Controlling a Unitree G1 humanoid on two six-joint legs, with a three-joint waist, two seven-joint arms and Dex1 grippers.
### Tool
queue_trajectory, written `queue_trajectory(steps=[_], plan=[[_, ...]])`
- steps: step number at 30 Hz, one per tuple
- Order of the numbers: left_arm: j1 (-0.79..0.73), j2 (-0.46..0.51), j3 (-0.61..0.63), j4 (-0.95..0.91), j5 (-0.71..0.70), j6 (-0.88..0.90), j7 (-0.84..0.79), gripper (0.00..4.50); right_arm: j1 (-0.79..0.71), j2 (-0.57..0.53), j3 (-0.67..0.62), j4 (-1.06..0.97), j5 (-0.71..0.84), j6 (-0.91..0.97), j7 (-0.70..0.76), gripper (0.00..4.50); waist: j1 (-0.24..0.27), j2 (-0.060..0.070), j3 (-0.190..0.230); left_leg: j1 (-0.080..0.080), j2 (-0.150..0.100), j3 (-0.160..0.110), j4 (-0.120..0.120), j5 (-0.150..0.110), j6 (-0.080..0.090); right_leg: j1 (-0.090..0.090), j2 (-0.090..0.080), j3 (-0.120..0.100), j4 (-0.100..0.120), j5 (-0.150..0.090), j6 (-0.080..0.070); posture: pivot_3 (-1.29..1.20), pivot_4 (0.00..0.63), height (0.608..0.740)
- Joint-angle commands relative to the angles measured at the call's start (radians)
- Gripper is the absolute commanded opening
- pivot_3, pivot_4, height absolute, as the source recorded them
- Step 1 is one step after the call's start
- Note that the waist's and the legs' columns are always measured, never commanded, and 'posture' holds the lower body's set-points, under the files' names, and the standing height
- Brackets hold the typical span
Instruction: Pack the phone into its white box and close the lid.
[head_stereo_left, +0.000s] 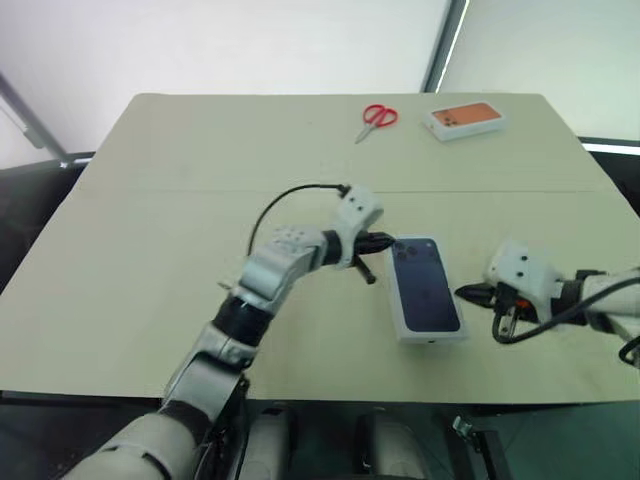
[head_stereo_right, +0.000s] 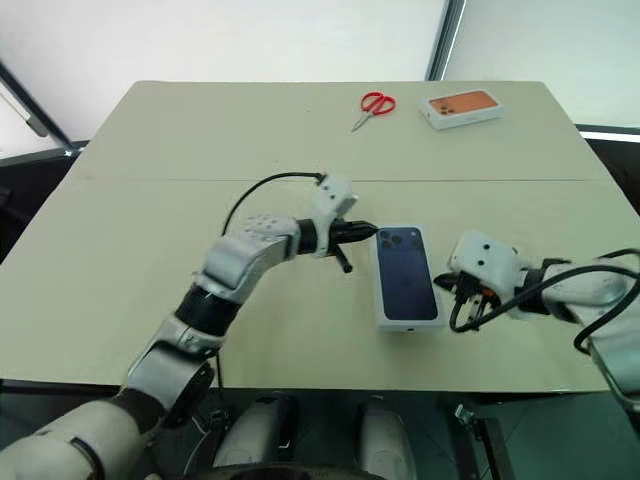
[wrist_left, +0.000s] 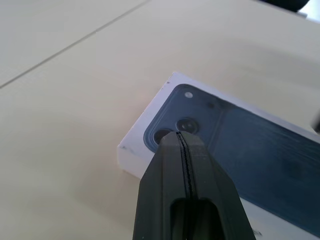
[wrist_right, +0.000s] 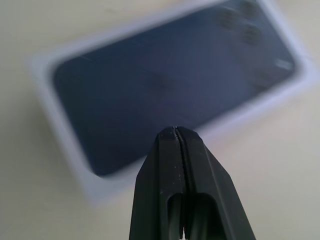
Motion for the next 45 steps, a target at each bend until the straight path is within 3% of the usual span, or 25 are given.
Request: queue_trajectory(steps=[1,10,13,16,19,22,30,38,45], plan=[[-0.017,-0.009,-0.068,0.062,0.046,-0.024,-0.027,0.00,0.032,-0.003,0.034,-0.041,-0.013,0.009,-0.020,0.02,-0.003,0.000,0.000,0.000,0.000,0.000,0.000,0.000,0.000,0.000,0.000,0.000,0.000,0.000,0.001,0.00,0.150,0.697],[0.036,0.009,-0.110,0.104,0.098,-0.041,-0.042,0.00,0.012,0.006,0.096,0.003,-0.073,-0.029,-0.086,0.02,-0.006,-0.003,-0.002,0.011,0.001,-0.001,-0.002,-0.001,0.001,0.011,0.001,0.001,-0.002,-0.001,0.001,0.00,0.150,0.697],[0.044,-0.009,-0.036,0.076,0.063,-0.053,-0.020,0.00,-0.028,0.025,0.077,0.017,-0.061,-0.033,-0.103,0.02,-0.006,-0.003,-0.002,0.011,0.001,-0.001,-0.002,-0.001,0.001,0.011,0.001,0.001,-0.002,-0.001,0.001,0.00,0.150,0.697],[0.062,-0.013,0.115,-0.041,-0.016,-0.129,0.011,0.00,-0.145,0.084,0.023,0.064,-0.034,-0.017,-0.159,0.02,-0.016,-0.002,-0.001,0.011,0.001,0.000,-0.002,-0.001,0.001,0.009,0.000,0.001,-0.001,-0.001,0.001,0.00,0.150,0.697],[0.107,0.045,0.212,-0.177,-0.063,-0.143,0.014,0.00,-0.236,0.128,-0.008,0.148,-0.045,-0.048,-0.212,0.02,-0.023,-0.002,0.000,0.010,0.002,-0.001,-0.003,0.001,-0.002,0.007,0.001,0.001,0.000,-0.001,0.001,0.00,0.150,0.697],[0.233,0.193,0.314,-0.330,-0.085,-0.122,0.001,0.00,-0.297,0.182,-0.018,0.271,-0.080,-0.150,-0.269,0.02,-0.026,-0.001,-0.001,0.010,0.002,0.000,-0.004,0.002,-0.004,0.007,0.001,0.002,-0.001,-0.001,0.001,0.00,0.150,0.697],[0.510,0.421,0.518,-0.487,-0.132,-0.095,0.015,0.00,-0.406,0.267,-0.051,0.515,-0.030,-0.230,-0.249,0.02,-0.021,-0.001,0.000,0.010,0.001,0.001,-0.004,0.001,-0.003,0.007,-0.001,0.003,-0.002,-0.001,0.000,0.00,0.150,0.697],[0.638,0.482,0.643,-0.588,-0.185,-0.059,0.062,0.00,-0.442,0.288,-0.055,0.601,0.034,-0.244,-0.166,0.02,-0.024,-0.001,0.000,0.010,0.001,0.000,-0.004,0.000,-0.001,0.007,-0.001,0.003,-0.002,0.000,0.000,0.00,0.150,0.697],[0.716,0.510,0.666,-0.614,-0.199,-0.071,0.091,0.00,-0.440,0.291,-0.043,0.612,0.045,-0.232,-0.139,0.02,-0.023,0.000,0.000,0.010,0.002,0.001,-0.005,0.000,-0.001,0.006,0.000,0.003,0.000,0.000,0.000,0.00,0.150,0.697]])
